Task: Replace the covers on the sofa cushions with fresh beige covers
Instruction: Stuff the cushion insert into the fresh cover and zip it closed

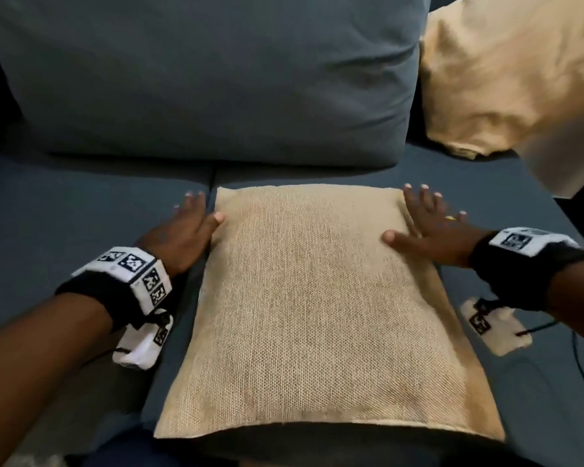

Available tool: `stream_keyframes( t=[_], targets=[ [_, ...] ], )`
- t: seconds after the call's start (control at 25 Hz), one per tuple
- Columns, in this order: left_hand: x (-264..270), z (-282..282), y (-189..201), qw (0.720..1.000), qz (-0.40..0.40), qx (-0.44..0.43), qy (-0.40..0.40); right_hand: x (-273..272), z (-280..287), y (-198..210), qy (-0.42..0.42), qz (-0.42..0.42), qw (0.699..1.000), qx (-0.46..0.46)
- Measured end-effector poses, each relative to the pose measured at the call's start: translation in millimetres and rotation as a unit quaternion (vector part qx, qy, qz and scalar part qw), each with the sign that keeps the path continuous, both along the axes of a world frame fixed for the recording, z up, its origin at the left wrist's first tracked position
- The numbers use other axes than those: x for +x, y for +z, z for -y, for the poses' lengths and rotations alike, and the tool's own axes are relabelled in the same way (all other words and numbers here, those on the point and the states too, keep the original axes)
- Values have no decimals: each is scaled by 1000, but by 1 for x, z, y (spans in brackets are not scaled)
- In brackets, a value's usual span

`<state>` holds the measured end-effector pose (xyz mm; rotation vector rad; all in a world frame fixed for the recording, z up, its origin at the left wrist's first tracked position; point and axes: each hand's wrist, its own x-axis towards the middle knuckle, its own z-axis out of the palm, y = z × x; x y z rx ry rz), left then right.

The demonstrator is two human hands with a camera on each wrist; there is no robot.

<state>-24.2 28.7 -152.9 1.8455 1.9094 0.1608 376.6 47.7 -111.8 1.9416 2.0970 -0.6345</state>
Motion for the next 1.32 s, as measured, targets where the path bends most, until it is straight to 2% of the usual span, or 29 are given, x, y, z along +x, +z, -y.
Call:
stream_keyframes(
  t=[0.08,0.16,0.24,0.44,0.56,0.64,0.76,0.84,0.92,1.0,1.08,1.2,1.28,1.32],
  targets=[
    [44,28,26,992,-8,46,-117,-46,38,12,125,-2,991,45],
    [89,60,36,966,-100,26,-237,-90,72,7,227,-14,973,42],
    [105,79,31,949,-171,8,-266,-108,95,-3,250,8,968,24],
    [70,111,30,952,-151,-38,-262,-46,126,-17,162,3,987,-20],
    [39,121,33,937,-207,-52,-277,11,139,-30,127,96,986,-38],
    [10,115,33,927,-263,-72,-259,51,138,-30,50,155,985,-51],
    [-25,98,29,911,-331,-110,-220,92,116,-8,-72,127,987,-70],
    [-31,72,26,949,-252,-108,-154,98,91,3,-122,62,991,-1],
    [-22,41,23,986,-117,-98,-67,85,69,3,-187,-49,980,49],
    [-4,18,15,997,47,-62,16,51,58,5,-235,-166,957,21],
    [15,1,6,981,167,-51,79,25,50,0,-269,-225,936,-41],
    [20,-11,-9,954,251,-85,139,2,49,-9,-286,-344,884,-133],
    [10,-13,-8,928,330,-86,152,-1,43,-8,-301,-406,855,-120],
    [6,-10,1,906,384,-83,156,-5,42,1,-294,-415,856,-90]
  ],
)
